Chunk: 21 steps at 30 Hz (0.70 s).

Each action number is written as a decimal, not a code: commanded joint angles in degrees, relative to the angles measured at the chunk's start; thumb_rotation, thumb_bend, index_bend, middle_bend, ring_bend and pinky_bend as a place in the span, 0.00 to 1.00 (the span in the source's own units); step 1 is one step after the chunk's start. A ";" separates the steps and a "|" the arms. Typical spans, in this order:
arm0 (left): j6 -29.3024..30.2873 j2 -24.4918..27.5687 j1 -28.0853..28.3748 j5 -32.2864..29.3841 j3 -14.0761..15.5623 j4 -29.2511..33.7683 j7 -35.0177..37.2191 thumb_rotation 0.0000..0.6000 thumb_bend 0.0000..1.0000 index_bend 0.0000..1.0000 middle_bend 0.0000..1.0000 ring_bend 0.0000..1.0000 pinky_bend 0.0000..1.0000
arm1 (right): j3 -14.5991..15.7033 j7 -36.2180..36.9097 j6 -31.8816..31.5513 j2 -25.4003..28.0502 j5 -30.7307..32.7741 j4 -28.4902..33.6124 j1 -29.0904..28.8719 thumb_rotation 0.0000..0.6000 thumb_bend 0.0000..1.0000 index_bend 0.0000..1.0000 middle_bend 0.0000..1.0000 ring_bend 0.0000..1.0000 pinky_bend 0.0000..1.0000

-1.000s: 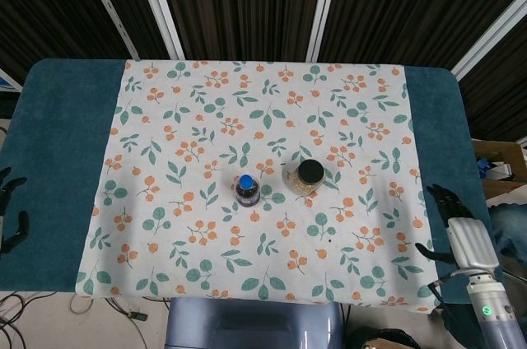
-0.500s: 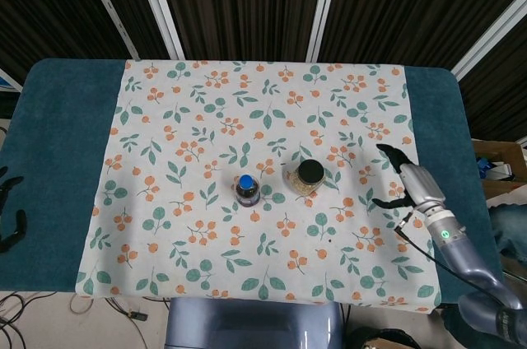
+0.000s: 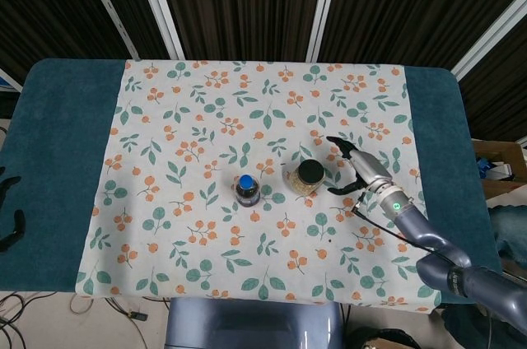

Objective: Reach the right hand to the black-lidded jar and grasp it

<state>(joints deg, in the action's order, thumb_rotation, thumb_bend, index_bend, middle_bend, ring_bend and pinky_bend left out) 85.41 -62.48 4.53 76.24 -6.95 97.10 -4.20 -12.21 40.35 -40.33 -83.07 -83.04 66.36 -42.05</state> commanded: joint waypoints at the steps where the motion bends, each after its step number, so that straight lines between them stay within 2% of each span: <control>1: -0.12 -0.02 0.04 -0.20 -0.06 0.00 -0.07 1.00 0.54 0.18 0.05 0.10 0.02 | -0.25 -0.99 2.43 -1.67 0.84 -1.17 -2.23 1.00 0.22 0.00 0.09 0.06 0.21; 8: -0.19 0.03 0.00 -0.82 -0.34 0.31 0.12 1.00 0.54 0.18 0.05 0.10 0.02 | -0.72 -0.42 7.77 -5.40 2.95 -3.65 -6.66 1.00 0.22 0.00 0.11 0.08 0.21; 12: -0.20 0.05 -0.09 -1.30 -0.46 0.49 0.07 1.00 0.54 0.18 0.05 0.10 0.02 | -0.53 0.83 8.71 -6.96 3.38 -4.49 -7.65 1.00 0.22 0.00 0.14 0.09 0.21; 16: -0.26 0.13 -0.13 -1.89 -0.70 0.58 0.18 1.00 0.54 0.18 0.05 0.10 0.03 | 0.13 2.30 8.64 -7.46 2.61 -4.79 -8.02 1.00 0.22 0.02 0.26 0.14 0.21; 21: -0.56 0.24 -0.10 -2.51 -0.92 0.76 0.42 1.00 0.54 0.18 0.05 0.10 0.03 | 1.43 2.84 8.38 -7.51 1.57 -5.16 -8.19 1.00 0.23 0.09 0.41 0.26 0.21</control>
<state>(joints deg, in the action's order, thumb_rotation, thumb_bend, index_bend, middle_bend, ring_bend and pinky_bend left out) 84.86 -62.25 4.42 73.74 -7.86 97.86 -3.78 -10.88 43.12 -31.87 -90.57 -81.37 61.24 -50.23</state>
